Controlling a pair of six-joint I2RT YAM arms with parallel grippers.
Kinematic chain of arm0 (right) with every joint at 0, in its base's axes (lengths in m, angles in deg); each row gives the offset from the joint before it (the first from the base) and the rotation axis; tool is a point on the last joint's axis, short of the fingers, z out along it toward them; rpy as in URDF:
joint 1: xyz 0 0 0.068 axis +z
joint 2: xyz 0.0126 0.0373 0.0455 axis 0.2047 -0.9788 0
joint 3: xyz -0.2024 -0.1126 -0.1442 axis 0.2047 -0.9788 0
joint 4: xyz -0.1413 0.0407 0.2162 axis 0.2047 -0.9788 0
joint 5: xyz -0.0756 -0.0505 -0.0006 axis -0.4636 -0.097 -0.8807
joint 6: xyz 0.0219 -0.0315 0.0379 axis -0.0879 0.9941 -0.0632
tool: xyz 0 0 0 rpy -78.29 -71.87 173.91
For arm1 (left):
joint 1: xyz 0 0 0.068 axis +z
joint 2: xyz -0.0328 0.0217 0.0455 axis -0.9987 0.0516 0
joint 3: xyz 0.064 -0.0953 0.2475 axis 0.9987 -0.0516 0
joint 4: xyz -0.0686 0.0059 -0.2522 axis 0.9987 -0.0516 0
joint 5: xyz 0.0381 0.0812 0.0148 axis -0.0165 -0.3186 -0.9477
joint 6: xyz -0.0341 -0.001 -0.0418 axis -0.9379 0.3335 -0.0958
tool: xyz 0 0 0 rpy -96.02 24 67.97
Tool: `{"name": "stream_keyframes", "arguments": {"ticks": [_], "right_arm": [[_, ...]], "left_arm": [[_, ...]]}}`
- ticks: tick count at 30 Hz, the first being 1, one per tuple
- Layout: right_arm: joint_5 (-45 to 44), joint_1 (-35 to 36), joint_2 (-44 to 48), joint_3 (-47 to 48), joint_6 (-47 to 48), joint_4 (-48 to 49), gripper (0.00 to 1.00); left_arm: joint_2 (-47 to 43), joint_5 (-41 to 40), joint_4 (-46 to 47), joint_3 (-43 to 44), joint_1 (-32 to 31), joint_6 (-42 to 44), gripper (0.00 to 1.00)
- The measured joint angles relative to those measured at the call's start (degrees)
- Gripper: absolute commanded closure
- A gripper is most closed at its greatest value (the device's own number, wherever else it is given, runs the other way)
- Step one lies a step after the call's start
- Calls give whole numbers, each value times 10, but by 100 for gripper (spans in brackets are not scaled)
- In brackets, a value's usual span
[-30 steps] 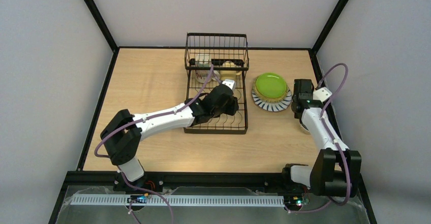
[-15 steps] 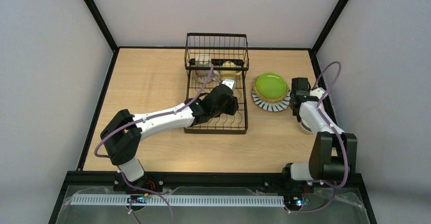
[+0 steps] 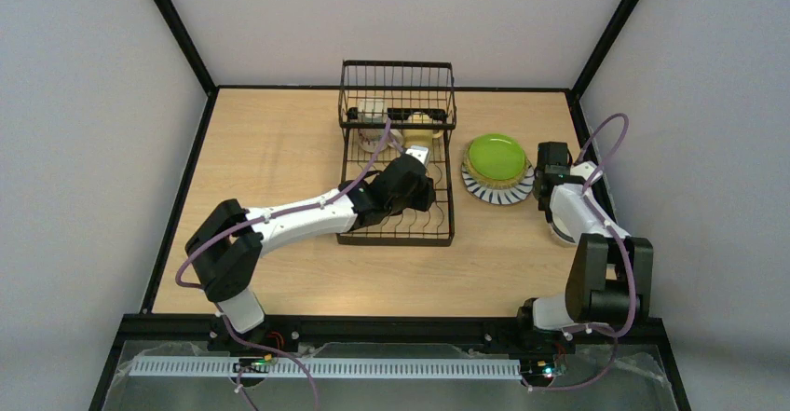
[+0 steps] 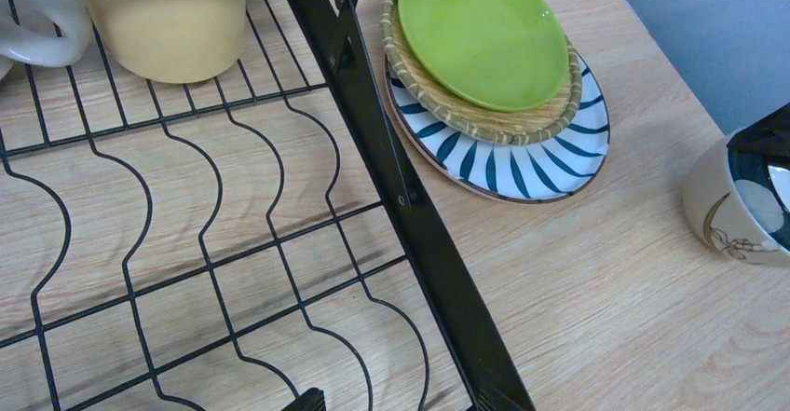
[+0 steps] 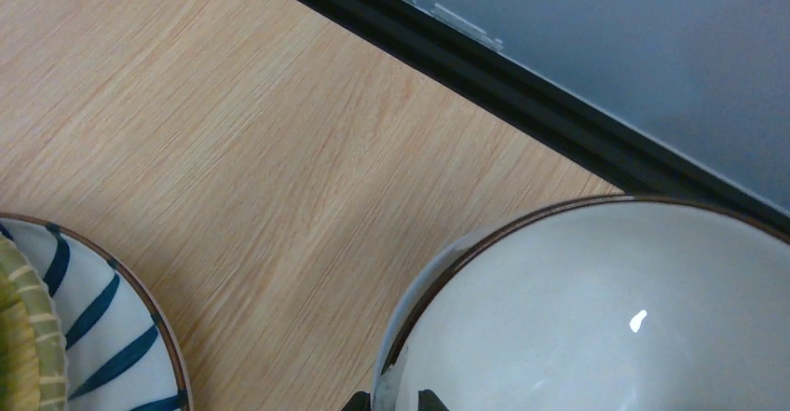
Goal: Load the mixed dishes into the dish rack
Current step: Grab the bowl at the center of the board.
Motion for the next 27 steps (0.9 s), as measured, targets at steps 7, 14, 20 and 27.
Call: {"name": "stream_keyframes", "arguments": {"ticks": [7,14,20,27], "right_arm": [[-5,0,-2,3,0,3,100],[-4,0,4,4,-2,-2,100],[4,-1,21,6,-2,-12,100],[21,-1,57,12,0,-31,100]], "left_arm": [[0,1,3,-7,0,0,7],[0,0,4,-15,0,0,6],[-7,0,1,-16,0,-1,5],[-30,-3,-4,-23,0,-10,4]]}}
